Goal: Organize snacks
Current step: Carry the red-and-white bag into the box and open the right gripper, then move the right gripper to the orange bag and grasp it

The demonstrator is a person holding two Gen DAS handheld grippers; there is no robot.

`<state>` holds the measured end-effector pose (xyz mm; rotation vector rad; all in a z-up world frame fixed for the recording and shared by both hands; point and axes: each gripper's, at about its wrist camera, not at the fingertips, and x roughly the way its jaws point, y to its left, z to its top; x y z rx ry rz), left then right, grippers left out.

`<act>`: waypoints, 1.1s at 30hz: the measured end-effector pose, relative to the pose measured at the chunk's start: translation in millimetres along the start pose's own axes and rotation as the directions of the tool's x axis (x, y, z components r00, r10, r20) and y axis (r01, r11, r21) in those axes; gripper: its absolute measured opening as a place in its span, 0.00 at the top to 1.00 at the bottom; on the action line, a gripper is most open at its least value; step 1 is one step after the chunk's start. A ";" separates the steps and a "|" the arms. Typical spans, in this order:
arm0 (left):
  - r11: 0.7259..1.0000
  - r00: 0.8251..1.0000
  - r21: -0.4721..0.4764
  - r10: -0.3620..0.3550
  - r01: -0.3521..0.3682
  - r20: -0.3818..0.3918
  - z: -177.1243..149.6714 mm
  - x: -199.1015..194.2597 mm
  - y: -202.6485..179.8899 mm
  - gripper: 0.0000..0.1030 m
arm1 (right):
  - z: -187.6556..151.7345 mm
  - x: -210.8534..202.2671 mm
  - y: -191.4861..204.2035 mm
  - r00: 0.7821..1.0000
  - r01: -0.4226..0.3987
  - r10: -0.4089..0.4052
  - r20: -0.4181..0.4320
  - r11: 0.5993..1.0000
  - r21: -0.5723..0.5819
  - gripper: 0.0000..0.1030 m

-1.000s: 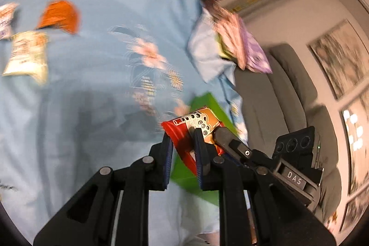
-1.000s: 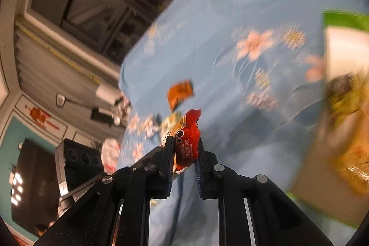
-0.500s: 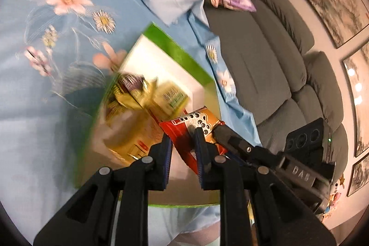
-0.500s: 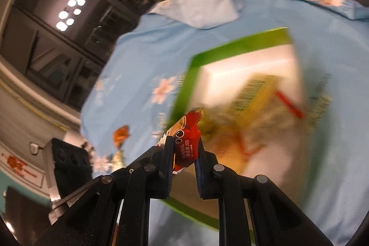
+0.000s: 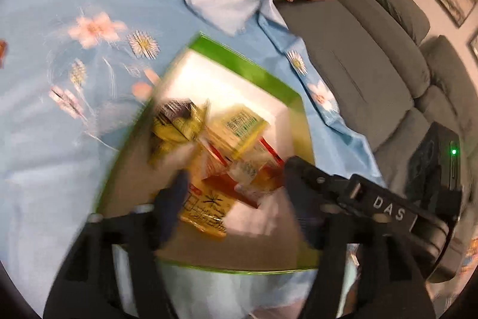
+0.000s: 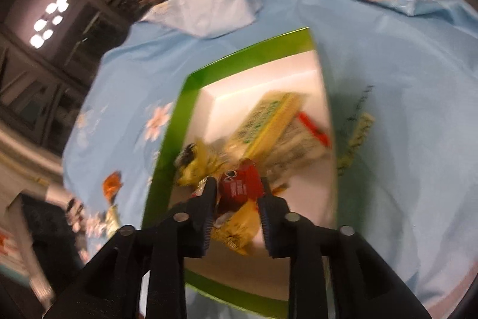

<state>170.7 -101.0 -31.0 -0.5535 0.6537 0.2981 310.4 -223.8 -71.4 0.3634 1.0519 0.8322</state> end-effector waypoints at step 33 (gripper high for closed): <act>0.910 0.802 -0.042 0.384 -0.412 0.458 -72.7 -206.9 204.6 0.00 | -86.3 163.0 345.4 0.951 -0.267 0.110 -0.290 0.767 -0.584 0.01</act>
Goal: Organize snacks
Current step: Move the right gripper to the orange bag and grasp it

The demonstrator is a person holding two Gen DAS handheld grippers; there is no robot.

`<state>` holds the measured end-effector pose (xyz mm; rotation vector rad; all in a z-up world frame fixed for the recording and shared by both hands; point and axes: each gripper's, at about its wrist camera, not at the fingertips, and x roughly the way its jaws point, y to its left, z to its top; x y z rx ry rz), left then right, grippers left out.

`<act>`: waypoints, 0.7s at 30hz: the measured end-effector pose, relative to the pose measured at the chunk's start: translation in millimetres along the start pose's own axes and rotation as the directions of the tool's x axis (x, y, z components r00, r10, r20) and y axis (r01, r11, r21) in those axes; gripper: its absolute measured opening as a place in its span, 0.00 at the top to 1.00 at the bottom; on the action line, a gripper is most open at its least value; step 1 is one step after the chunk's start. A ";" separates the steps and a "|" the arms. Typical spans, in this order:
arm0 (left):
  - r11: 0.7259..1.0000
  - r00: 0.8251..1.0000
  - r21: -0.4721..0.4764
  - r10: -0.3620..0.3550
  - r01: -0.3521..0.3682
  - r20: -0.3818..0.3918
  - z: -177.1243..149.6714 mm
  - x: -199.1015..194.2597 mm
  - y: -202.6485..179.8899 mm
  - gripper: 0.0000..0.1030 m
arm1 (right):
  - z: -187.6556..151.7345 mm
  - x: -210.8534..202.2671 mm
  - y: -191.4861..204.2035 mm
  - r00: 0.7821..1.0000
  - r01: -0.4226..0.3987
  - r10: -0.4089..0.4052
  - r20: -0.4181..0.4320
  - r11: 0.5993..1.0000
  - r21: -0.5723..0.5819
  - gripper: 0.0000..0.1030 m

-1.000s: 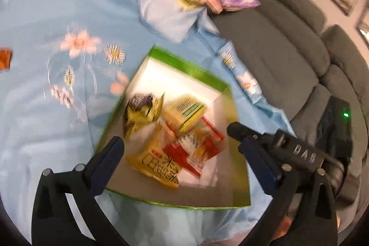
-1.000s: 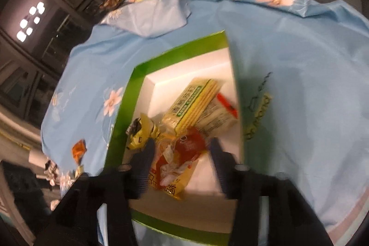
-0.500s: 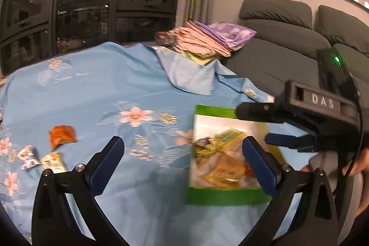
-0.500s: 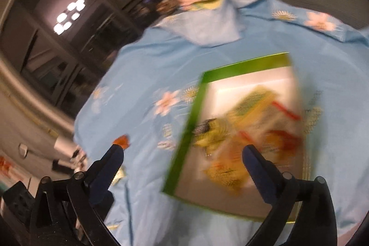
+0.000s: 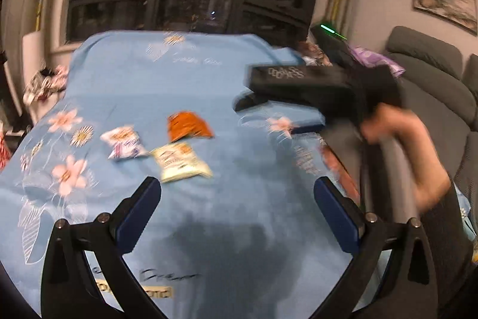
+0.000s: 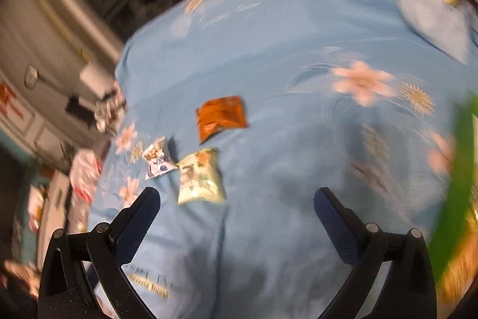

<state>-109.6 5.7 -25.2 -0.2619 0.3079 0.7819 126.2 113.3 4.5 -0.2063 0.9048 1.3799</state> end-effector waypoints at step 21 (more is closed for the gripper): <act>0.964 0.993 -0.262 0.008 -0.039 -0.116 -31.3 12.7 83.6 0.00 | 57.0 151.2 42.6 0.991 0.071 -0.072 -0.115 0.997 -0.012 0.41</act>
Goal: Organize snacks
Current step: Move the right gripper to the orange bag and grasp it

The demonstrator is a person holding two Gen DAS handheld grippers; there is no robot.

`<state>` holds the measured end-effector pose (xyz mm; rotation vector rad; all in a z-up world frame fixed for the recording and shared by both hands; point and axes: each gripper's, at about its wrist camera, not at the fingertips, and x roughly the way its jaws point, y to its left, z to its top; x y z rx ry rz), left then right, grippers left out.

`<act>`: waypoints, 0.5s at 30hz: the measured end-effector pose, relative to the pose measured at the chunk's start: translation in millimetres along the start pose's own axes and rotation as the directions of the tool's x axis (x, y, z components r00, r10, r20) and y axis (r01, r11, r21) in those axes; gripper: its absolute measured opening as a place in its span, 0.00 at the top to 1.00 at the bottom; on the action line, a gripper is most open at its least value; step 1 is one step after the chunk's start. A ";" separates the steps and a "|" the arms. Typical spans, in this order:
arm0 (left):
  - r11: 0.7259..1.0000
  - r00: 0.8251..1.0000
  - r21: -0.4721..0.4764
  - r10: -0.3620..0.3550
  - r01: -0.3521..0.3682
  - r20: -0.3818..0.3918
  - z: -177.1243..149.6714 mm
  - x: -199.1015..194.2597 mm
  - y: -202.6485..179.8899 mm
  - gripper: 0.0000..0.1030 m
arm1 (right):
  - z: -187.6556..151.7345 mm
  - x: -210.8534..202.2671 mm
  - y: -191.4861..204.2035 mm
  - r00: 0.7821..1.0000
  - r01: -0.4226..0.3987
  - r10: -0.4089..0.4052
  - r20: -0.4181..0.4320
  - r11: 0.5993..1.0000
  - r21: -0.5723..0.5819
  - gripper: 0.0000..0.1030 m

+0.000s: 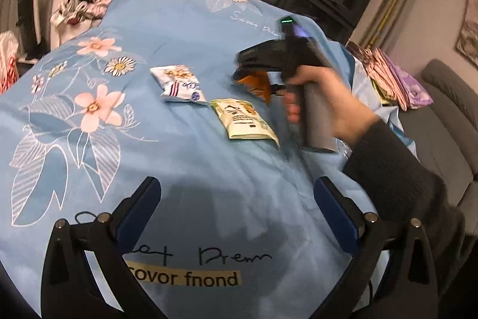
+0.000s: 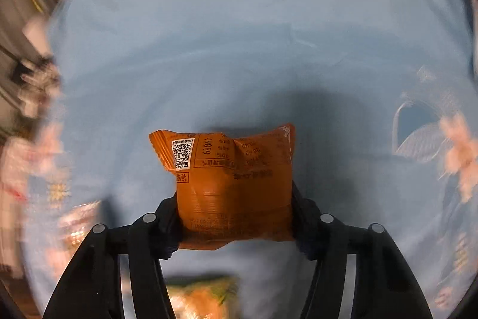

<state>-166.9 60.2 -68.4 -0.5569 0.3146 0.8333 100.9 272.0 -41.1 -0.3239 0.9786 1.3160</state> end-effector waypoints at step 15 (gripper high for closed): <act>0.998 0.998 -0.034 0.042 -0.044 -0.057 -29.8 -51.5 12.3 0.00 | -230.6 -175.1 -3.3 0.999 0.033 -0.026 0.031 0.962 -0.270 0.40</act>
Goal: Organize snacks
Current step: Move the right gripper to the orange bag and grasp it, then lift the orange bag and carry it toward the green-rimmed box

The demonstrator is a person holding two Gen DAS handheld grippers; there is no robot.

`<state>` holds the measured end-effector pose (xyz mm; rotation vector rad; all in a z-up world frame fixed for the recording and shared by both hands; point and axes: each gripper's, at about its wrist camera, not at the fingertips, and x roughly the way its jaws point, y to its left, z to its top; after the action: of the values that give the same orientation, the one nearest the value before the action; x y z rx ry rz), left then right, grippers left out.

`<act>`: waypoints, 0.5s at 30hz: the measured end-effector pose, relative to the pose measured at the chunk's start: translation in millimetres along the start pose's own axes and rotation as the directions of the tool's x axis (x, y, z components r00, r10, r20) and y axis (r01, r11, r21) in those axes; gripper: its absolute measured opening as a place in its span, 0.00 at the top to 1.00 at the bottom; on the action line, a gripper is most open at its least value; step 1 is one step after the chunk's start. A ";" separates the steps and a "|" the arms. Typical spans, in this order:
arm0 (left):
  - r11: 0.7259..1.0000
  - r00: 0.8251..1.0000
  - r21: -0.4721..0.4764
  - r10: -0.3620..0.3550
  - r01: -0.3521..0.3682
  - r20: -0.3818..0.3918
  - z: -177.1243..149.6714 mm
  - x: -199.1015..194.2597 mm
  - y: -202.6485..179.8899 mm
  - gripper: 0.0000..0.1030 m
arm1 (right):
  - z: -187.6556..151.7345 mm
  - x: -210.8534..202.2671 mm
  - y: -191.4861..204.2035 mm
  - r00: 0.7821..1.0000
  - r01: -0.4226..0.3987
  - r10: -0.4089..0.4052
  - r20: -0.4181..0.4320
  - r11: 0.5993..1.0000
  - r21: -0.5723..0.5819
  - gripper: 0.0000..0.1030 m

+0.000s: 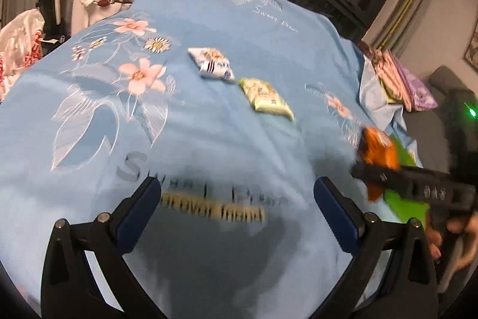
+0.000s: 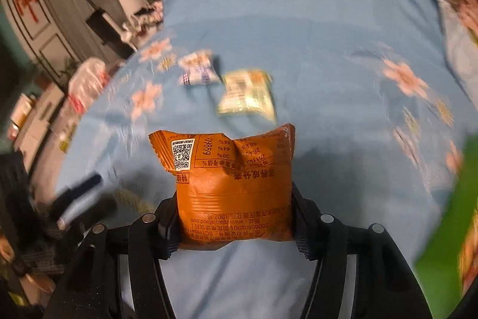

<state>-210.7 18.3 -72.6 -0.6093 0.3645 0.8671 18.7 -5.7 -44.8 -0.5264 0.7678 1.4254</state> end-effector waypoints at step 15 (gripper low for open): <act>0.949 0.922 -0.015 -0.310 0.315 -0.231 -22.5 19.2 -70.9 0.00 | -95.2 -41.5 -97.4 0.979 -0.206 0.181 0.099 0.858 0.470 0.11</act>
<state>-143.9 -19.6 -75.6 -0.7272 0.4719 0.4847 101.2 -113.1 -88.9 -0.0256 1.1151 1.3589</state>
